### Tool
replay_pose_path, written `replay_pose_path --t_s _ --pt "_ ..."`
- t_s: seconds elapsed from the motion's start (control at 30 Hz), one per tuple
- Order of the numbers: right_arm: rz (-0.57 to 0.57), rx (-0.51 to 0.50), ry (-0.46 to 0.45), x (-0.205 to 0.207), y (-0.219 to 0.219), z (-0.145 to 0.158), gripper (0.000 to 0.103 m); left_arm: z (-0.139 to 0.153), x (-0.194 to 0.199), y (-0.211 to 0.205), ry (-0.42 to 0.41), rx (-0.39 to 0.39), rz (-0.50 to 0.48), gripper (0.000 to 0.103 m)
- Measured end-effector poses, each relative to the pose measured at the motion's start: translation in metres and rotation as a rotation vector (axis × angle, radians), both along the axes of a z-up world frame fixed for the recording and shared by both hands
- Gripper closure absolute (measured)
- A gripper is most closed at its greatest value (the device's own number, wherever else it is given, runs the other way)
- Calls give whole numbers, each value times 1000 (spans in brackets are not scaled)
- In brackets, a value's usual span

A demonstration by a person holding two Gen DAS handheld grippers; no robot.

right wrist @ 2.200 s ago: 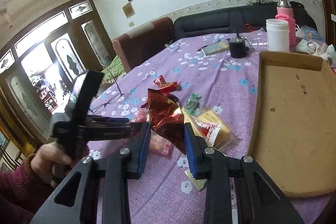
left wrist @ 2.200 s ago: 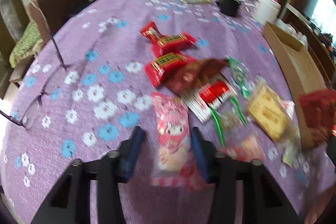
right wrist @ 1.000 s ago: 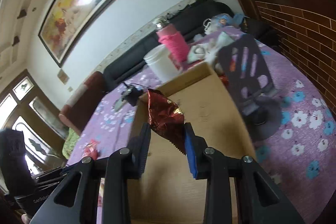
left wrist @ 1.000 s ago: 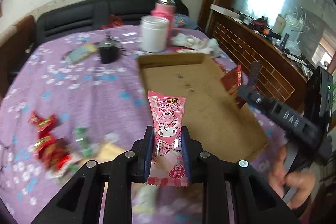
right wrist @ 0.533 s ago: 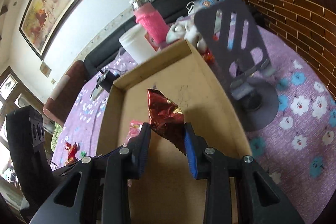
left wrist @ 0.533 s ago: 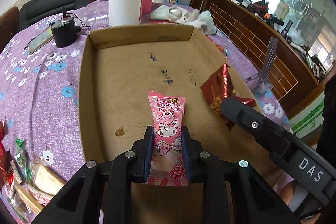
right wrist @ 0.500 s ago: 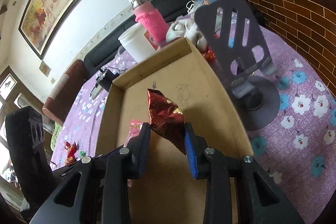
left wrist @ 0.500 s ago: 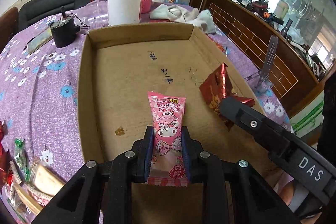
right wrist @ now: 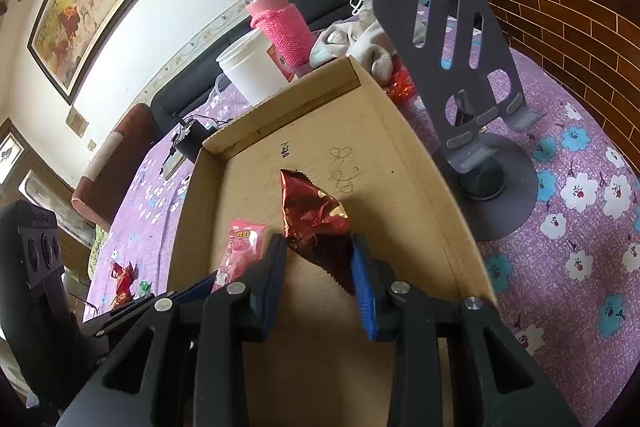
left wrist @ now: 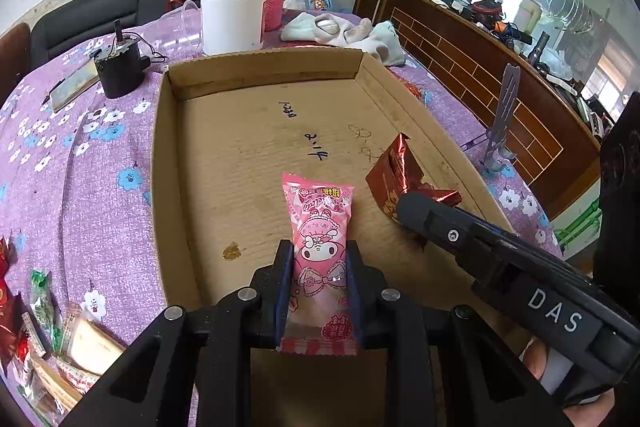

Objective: Organize snacks
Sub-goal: 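Carry both snacks over the cardboard tray and open both grippers to drop them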

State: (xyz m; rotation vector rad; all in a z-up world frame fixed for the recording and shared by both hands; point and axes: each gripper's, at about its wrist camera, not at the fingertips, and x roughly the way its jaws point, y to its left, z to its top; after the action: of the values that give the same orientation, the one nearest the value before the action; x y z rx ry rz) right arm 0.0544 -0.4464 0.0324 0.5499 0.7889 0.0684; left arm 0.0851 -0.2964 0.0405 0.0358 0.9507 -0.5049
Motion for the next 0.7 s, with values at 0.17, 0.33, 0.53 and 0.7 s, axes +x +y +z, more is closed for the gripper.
replay_pose_path --t_s 0.17,0.33,0.53,0.7 --pt "-5 19 1 0 -5 -1 70 -1 2 2 12 -14 13 78" --pt "-10 23 1 -2 -7 -2 70 -2 4 3 20 -21 17 78" --pt "-10 39 3 -2 -10 -2 70 -3 5 4 38 -31 19 77" --pt "-10 49 -7 -3 -11 -2 68 -3 6 5 42 -45 13 75"
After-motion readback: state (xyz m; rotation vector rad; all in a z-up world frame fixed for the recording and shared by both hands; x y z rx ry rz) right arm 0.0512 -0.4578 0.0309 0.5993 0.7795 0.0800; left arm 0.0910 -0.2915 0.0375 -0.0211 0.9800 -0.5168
